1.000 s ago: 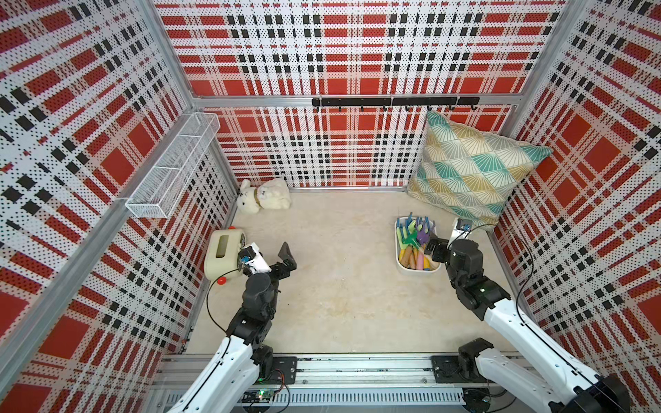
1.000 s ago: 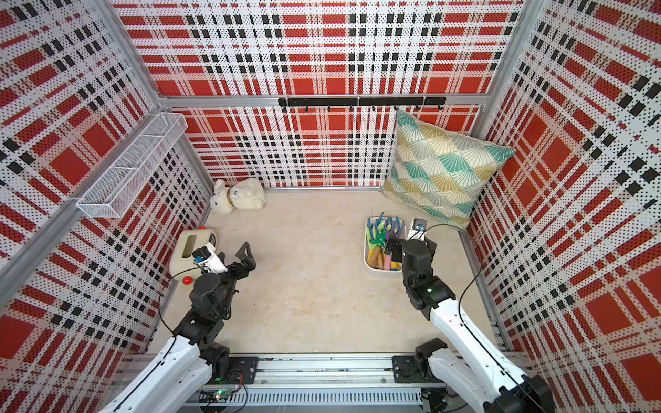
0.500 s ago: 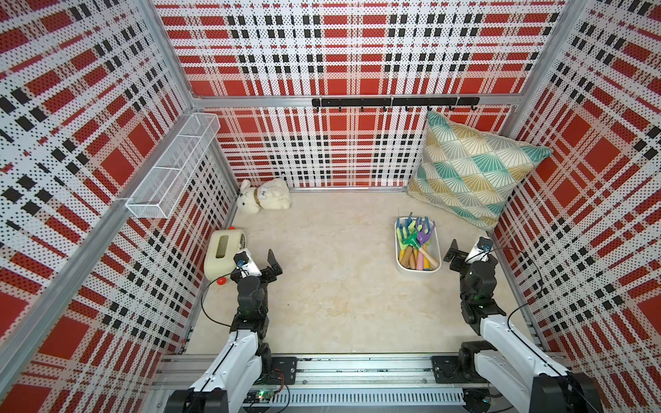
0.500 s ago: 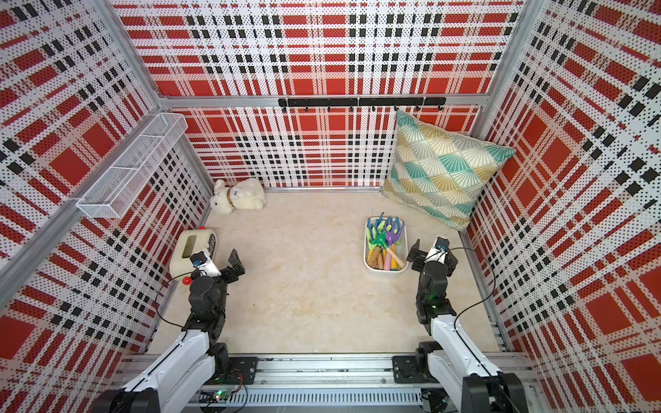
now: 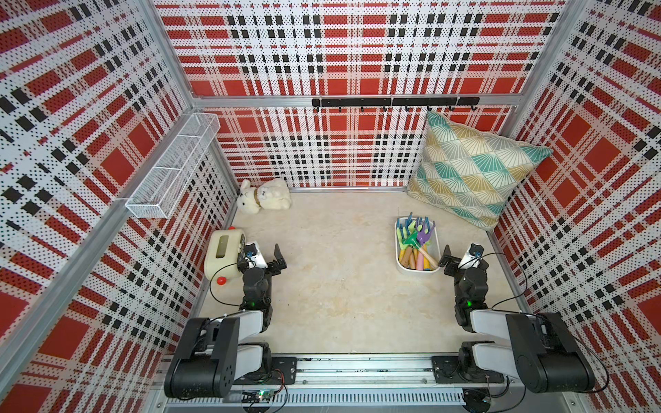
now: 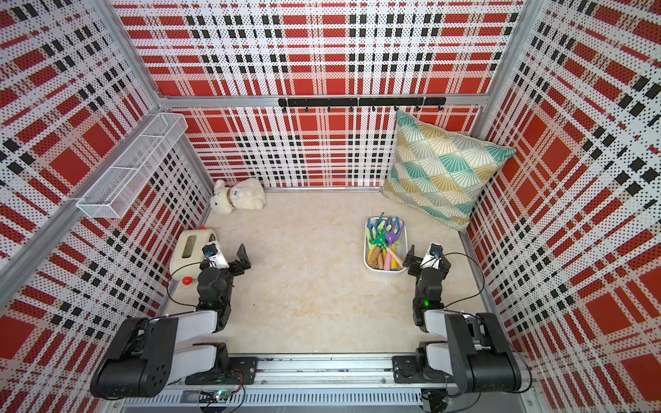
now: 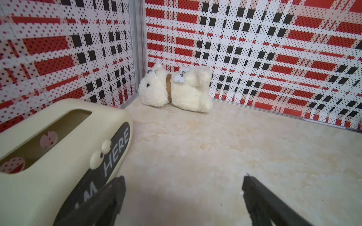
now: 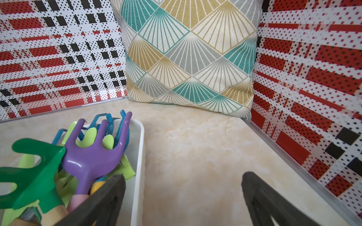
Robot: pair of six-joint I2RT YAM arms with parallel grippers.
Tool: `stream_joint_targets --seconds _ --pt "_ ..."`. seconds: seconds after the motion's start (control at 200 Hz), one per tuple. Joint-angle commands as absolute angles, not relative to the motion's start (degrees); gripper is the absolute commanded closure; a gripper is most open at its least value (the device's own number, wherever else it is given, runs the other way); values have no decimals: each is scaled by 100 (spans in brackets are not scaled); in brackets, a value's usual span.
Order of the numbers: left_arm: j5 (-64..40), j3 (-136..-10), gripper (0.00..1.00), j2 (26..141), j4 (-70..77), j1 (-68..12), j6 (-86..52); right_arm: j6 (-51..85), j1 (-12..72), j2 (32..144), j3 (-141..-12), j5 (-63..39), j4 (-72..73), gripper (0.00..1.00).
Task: Put the rake into the storage box
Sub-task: Reset both arms
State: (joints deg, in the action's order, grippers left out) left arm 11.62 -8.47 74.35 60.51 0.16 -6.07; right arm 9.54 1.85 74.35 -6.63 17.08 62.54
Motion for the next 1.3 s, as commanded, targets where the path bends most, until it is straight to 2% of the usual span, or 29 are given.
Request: stream_joint_targets --seconds 0.0,0.1,0.165,0.225,0.296,0.346,0.391,0.446,1.293 --pt "1089 -1028 1 7803 6881 -24 -312 762 149 7880 -728 1556 7158 0" --pt "1114 -1018 1 8501 7753 -37 -262 670 152 8269 -913 1344 7164 0" --pt "1317 -1180 1 8714 7559 -251 -53 626 149 8579 -843 1217 7545 0" --pt "1078 -1214 1 8857 7695 -230 7 415 164 9010 -838 845 8156 0" --pt "990 -1294 1 8864 7518 -159 -27 351 220 8655 -1215 775 6876 0" --pt "947 -1364 1 8907 7460 -91 -111 278 235 8927 -1574 738 6620 0" --pt "971 -1408 1 8919 7369 -47 -182 332 200 8827 -1899 629 5805 0" --pt "1004 -1393 1 8893 7349 -51 -174 341 147 8913 -1812 563 6120 0" --pt "1072 -1371 1 8860 7349 -84 -150 354 149 8833 -1819 560 6000 0"
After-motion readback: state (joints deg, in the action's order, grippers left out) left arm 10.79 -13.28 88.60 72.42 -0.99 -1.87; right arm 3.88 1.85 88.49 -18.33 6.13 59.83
